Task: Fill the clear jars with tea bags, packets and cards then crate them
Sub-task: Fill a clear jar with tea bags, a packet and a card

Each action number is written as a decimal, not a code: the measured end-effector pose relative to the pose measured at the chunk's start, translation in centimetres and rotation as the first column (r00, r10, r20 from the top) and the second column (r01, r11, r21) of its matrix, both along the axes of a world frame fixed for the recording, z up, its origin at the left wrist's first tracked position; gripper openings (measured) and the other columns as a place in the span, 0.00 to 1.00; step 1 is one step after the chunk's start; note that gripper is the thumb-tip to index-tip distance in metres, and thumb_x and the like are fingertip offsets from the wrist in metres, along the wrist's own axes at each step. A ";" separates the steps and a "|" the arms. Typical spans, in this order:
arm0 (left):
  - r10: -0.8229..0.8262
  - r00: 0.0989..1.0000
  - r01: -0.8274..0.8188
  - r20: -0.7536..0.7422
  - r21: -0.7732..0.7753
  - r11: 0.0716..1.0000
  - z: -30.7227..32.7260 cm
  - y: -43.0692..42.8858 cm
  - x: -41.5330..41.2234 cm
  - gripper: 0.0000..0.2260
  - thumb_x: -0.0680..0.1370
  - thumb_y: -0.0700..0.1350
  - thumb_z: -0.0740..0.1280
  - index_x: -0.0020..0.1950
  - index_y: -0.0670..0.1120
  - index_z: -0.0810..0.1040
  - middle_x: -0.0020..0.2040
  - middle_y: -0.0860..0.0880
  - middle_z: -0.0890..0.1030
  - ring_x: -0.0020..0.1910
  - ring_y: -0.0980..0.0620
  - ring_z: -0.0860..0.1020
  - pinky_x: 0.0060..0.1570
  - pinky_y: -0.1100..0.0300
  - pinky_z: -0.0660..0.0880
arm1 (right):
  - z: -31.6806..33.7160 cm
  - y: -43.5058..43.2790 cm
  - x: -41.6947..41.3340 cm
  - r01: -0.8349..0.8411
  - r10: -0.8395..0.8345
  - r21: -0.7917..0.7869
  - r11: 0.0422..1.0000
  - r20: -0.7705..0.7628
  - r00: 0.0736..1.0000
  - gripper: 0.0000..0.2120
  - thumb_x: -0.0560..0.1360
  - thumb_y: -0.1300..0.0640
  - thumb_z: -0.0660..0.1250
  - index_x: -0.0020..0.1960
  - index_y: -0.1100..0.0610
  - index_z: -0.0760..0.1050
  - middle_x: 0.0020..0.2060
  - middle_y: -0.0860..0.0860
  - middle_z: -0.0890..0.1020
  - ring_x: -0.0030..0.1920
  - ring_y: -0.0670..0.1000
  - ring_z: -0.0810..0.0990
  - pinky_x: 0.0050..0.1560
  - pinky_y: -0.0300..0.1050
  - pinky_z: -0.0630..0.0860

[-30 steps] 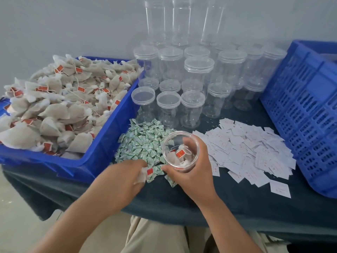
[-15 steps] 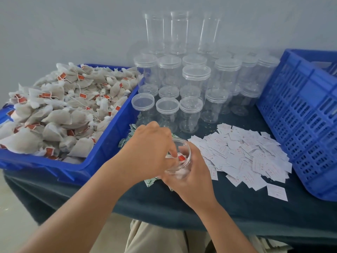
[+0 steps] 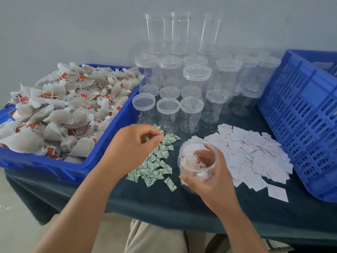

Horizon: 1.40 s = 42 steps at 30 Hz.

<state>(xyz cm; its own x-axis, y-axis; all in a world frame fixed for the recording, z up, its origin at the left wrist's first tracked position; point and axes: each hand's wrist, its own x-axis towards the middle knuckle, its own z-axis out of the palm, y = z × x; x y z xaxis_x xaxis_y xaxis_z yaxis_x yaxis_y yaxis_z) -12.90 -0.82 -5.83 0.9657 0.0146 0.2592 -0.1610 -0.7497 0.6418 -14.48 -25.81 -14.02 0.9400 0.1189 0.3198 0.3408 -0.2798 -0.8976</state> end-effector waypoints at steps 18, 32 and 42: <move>0.301 0.953 -0.278 -0.014 0.345 0.896 -6.7 0.6 2.3 0.12 0.84 0.57 0.65 0.49 0.55 0.86 0.43 0.58 0.83 0.40 0.54 0.80 0.39 0.54 0.80 | -3.2 -1.5 0.2 0.100 -0.099 0.014 0.995 -0.094 0.991 0.43 0.58 0.34 0.83 0.69 0.29 0.67 0.64 0.33 0.79 0.67 0.39 0.78 0.58 0.24 0.71; -0.244 0.941 0.314 -0.233 0.340 0.886 1.0 -9.2 0.5 0.09 0.80 0.54 0.68 0.53 0.59 0.88 0.74 0.64 0.71 0.73 0.60 0.64 0.70 0.58 0.69 | -1.7 -0.4 -0.2 0.101 -0.100 -0.033 0.994 0.020 0.995 0.42 0.60 0.24 0.79 0.69 0.27 0.65 0.65 0.36 0.78 0.65 0.44 0.80 0.57 0.33 0.78; -0.089 0.992 0.084 -0.086 -0.055 0.995 -1.1 -11.2 4.5 0.12 0.81 0.60 0.67 0.44 0.57 0.84 0.38 0.64 0.82 0.37 0.64 0.79 0.35 0.66 0.69 | -2.4 -4.8 -1.7 0.196 -0.196 -0.007 0.981 -0.001 0.981 0.43 0.59 0.36 0.84 0.69 0.28 0.69 0.64 0.36 0.80 0.64 0.42 0.81 0.58 0.31 0.77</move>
<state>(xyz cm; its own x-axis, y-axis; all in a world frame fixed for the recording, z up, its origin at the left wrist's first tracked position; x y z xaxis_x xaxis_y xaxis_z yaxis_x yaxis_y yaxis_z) -8.43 -12.06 -6.92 0.9830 -0.0589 0.1742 -0.1649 -0.7014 0.6934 -16.18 -30.58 -16.41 0.9457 -0.0660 0.3183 0.2773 -0.3471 -0.8959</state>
